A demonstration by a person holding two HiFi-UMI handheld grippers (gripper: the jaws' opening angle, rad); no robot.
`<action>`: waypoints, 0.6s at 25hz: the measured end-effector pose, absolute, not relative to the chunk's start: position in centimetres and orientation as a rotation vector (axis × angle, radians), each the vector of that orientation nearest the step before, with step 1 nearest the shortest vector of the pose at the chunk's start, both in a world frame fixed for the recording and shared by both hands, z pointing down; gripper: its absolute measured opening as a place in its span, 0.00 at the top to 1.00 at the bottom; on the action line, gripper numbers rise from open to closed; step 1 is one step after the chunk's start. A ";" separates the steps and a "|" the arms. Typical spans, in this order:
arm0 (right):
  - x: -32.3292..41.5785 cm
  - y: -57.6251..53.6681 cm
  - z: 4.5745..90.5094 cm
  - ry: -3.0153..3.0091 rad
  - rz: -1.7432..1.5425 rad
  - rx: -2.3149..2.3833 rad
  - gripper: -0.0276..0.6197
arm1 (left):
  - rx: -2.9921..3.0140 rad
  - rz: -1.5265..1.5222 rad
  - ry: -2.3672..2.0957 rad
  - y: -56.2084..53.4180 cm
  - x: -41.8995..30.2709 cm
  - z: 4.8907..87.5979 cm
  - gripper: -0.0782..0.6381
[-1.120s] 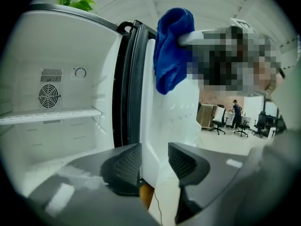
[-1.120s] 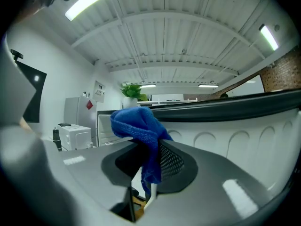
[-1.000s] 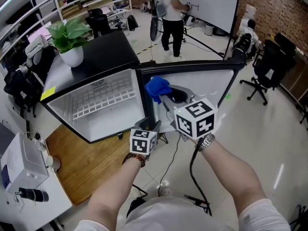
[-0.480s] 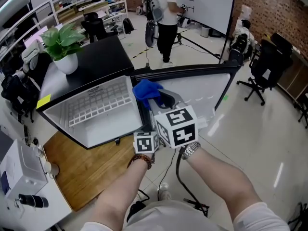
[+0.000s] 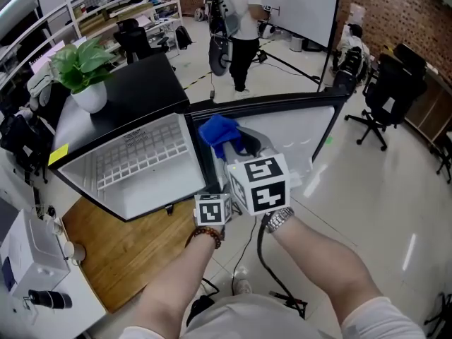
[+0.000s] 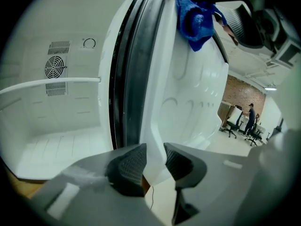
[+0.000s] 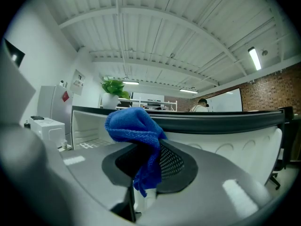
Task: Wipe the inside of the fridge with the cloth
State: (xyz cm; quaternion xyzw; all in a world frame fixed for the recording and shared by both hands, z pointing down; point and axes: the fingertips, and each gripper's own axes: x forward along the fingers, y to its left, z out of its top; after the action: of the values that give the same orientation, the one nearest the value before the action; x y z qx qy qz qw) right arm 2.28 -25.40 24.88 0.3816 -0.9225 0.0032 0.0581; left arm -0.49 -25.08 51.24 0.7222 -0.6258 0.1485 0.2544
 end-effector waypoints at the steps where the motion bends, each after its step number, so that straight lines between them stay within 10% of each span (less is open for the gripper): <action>1: 2.6 -25.7 24.9 -2.791 0.010 1.171 0.84 | 1.963 0.405 -1.699 -25.1 -0.5 51.3 0.72; 15: 8.2 -28.6 25.4 -2.716 -0.052 1.331 0.85 | 1.968 0.408 -1.700 -25.0 -0.8 51.4 0.72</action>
State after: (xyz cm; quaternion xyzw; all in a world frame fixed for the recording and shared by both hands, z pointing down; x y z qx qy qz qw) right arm 8.19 -28.59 25.42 0.4392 -0.8963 -0.0172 0.0584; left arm -0.75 -25.05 51.36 0.7235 -0.6251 0.1500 0.2517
